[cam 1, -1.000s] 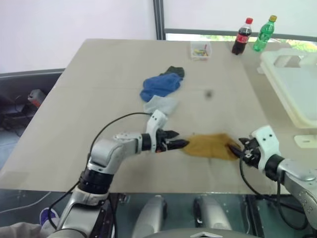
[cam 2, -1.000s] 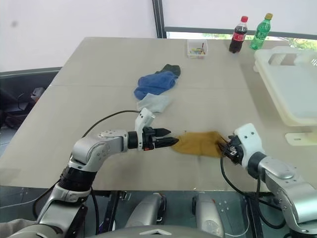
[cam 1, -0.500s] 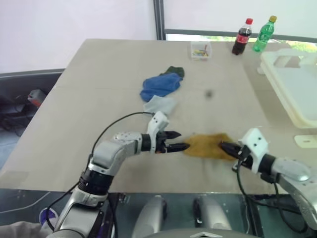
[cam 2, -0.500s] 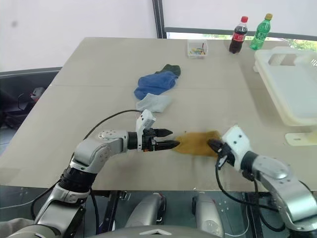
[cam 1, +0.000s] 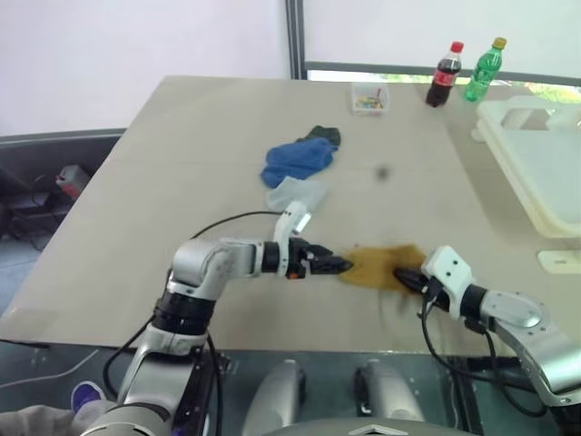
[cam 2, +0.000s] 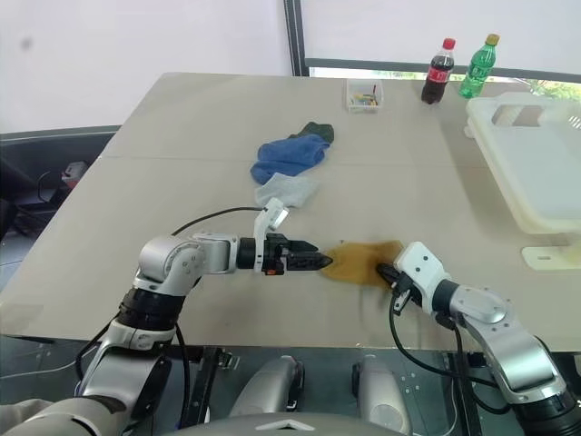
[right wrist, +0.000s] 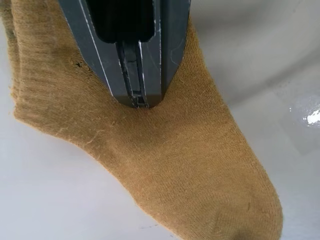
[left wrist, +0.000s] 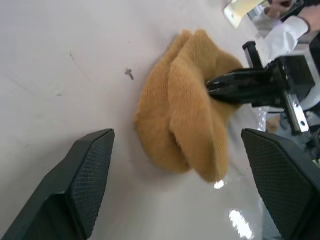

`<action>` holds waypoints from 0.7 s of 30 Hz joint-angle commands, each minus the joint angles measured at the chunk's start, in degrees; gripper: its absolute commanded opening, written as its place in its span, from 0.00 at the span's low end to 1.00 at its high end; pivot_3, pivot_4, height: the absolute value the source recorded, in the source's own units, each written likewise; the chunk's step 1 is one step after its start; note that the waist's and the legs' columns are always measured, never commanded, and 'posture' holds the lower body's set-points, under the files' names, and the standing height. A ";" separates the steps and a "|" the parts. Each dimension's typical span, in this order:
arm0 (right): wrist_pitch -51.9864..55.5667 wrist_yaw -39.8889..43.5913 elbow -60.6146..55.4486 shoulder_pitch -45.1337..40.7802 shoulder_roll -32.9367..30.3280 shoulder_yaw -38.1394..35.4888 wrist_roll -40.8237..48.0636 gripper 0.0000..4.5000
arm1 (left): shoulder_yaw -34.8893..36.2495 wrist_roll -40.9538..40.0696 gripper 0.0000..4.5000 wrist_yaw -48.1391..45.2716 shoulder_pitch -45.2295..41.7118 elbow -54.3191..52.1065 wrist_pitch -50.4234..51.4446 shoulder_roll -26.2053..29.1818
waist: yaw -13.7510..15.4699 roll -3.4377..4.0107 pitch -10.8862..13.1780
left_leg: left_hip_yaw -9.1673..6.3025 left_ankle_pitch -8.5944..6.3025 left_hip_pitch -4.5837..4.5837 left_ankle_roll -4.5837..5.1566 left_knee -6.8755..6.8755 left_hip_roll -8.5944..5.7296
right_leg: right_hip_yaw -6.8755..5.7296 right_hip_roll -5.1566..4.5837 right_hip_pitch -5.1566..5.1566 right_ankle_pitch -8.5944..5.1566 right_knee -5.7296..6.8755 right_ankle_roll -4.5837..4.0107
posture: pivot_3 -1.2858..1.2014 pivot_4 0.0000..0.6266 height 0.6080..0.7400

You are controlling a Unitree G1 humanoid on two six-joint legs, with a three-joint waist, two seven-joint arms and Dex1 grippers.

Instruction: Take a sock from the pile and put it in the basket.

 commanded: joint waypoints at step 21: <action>8.34 -2.63 -11.63 5.26 0.31 -8.52 3.91 0.00 | -0.25 -8.25 0.98 -11.16 -9.77 12.21 3.27 -11.19 | 0.12 0.00 0.06 | -0.09 0.00 -0.47 -0.01 -0.03 -0.04 | -0.08 -0.04 -0.39 0.12 -0.09 -0.20 | 0.52 0.24 1.00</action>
